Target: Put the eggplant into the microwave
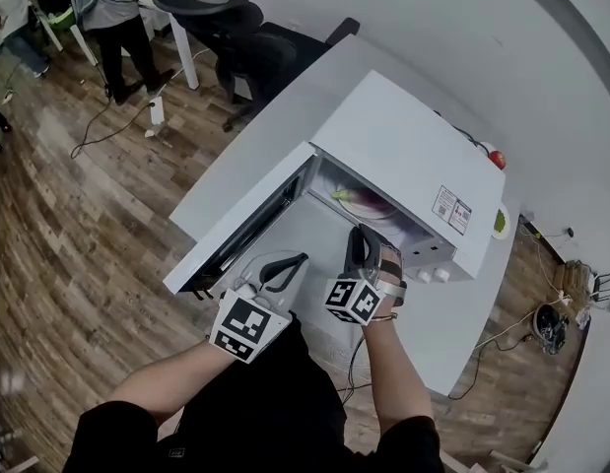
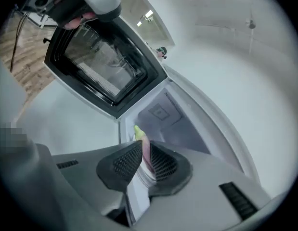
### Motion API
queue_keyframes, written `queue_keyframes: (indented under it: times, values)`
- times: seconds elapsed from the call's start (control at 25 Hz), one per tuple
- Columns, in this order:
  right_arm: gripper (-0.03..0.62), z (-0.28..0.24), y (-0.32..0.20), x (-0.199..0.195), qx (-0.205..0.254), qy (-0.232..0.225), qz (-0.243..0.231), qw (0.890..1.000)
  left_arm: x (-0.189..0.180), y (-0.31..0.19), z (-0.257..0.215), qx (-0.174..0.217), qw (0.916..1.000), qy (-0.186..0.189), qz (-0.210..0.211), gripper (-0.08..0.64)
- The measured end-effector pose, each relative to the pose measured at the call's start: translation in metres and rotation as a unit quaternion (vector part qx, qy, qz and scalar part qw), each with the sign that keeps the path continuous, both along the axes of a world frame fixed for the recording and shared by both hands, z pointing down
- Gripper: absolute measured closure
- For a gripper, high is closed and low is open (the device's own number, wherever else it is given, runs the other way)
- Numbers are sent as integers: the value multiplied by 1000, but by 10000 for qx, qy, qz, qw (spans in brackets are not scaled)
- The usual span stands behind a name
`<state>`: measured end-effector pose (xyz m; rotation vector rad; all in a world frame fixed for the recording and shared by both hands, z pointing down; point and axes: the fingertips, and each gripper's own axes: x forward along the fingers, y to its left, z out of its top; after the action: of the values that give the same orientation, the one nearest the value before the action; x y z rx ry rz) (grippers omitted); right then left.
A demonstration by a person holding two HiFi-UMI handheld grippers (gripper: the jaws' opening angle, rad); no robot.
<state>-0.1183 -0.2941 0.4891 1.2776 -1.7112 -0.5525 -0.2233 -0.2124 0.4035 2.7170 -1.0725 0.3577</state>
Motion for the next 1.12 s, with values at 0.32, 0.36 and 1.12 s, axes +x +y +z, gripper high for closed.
queue_keyframes:
  times: [0.32,0.36,1.12]
  values:
    - [532,-56,52,-10,-293,-1347,43,9904,-10,37,-31,-117,9996,230,95,552]
    - [534,-61,59,-10,-331,-1505,40,9880,-11,42,-34,-116,9996,238,112,552]
    - [543,-131,161,6,-948,-3642,-571,9247,15,100,-87,-37,9995,201,-241,552]
